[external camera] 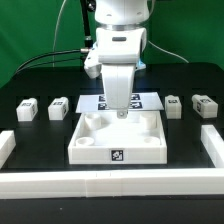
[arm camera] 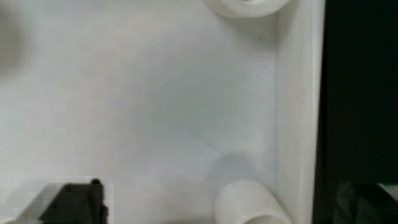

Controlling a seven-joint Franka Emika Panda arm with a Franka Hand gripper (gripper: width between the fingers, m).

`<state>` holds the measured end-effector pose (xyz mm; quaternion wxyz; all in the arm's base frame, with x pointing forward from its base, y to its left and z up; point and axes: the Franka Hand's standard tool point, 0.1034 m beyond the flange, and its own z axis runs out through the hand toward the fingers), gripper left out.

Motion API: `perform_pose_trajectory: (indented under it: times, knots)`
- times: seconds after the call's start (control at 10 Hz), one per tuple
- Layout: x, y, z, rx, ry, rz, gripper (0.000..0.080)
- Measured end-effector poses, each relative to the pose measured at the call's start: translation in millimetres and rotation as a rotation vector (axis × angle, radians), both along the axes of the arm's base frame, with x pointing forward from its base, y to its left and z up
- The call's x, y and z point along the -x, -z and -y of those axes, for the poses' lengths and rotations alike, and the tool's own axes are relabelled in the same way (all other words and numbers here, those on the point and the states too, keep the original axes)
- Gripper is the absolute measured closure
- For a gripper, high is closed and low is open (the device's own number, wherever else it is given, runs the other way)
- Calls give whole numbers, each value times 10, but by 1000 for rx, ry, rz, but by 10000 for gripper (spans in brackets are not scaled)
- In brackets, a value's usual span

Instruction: Assemble one leg

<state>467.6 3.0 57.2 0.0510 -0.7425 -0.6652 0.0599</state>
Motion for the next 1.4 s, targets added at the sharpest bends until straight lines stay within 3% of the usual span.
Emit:
perform_pose_trajectory:
  times: [0.4,0.7,1.3,1.4]
  knots:
    - [334,141,45,-10,-40,-57,150]
    - [591,391,41,-22,-48,-114,150]
    - [603,432,11,-23,-50,-121,175]
    - [605,433,15,-23,-49,-121,349]
